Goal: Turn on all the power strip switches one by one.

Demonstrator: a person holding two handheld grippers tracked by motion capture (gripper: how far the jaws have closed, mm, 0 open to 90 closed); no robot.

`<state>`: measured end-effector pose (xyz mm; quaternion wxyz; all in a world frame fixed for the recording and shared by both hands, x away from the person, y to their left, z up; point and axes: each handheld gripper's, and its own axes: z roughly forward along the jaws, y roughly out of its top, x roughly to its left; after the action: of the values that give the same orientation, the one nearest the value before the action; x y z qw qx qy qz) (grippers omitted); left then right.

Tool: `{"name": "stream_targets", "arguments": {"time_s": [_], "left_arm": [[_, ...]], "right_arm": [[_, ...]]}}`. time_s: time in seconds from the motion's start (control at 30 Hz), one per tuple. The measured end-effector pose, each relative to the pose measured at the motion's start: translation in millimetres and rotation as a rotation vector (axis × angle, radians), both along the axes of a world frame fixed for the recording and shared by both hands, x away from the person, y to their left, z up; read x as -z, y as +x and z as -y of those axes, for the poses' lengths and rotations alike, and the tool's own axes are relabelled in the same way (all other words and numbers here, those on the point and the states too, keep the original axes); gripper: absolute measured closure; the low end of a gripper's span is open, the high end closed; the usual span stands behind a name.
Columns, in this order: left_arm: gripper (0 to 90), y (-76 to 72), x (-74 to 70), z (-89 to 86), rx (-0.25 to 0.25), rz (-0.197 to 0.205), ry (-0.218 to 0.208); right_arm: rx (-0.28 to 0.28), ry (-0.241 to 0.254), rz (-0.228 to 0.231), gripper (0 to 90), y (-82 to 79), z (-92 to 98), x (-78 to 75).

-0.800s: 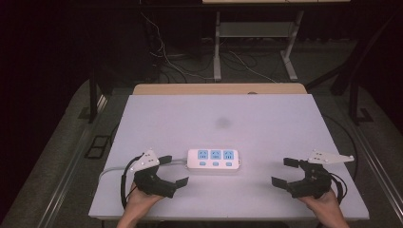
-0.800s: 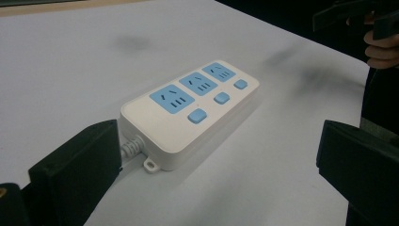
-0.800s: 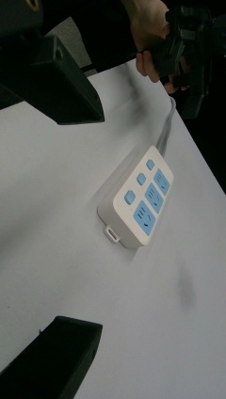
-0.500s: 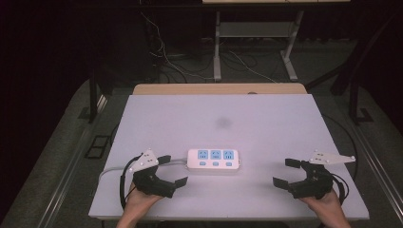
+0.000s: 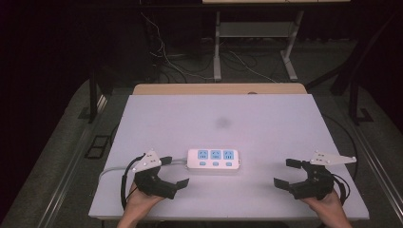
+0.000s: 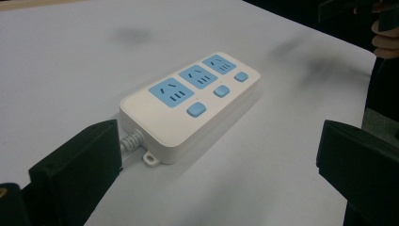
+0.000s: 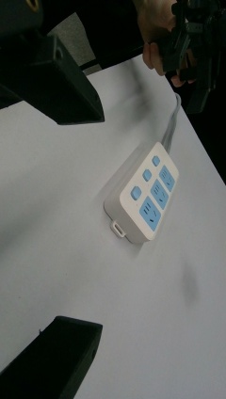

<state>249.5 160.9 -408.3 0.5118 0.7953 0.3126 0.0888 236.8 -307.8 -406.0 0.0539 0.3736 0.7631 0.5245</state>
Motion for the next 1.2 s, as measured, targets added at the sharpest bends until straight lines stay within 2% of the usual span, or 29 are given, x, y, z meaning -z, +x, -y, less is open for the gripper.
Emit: {"name": "stream_targets", "arguments": {"time_s": [0.43,0.67,0.93,1.2], "left_arm": [[0.5,3.2,-10.0,6.6,0.033,-0.024,0.051],[0.6,10.4,-18.2,10.5,0.051,-0.045,0.075],[1.4,21.6,-27.8,15.7,0.081,-0.067,0.125],[2.6,31.5,-35.3,21.3,0.106,-0.088,0.149]], "right_arm": [[0.0,-0.002,0.01,1.7,-0.8,0.4,0.0],[0.005,-0.005,0.011,1.7,-0.5,0.8,-0.2],[0.007,-0.009,0.013,1.7,-0.4,1.0,-0.2],[0.008,-0.017,0.018,1.7,-0.7,0.8,-0.2]]}}
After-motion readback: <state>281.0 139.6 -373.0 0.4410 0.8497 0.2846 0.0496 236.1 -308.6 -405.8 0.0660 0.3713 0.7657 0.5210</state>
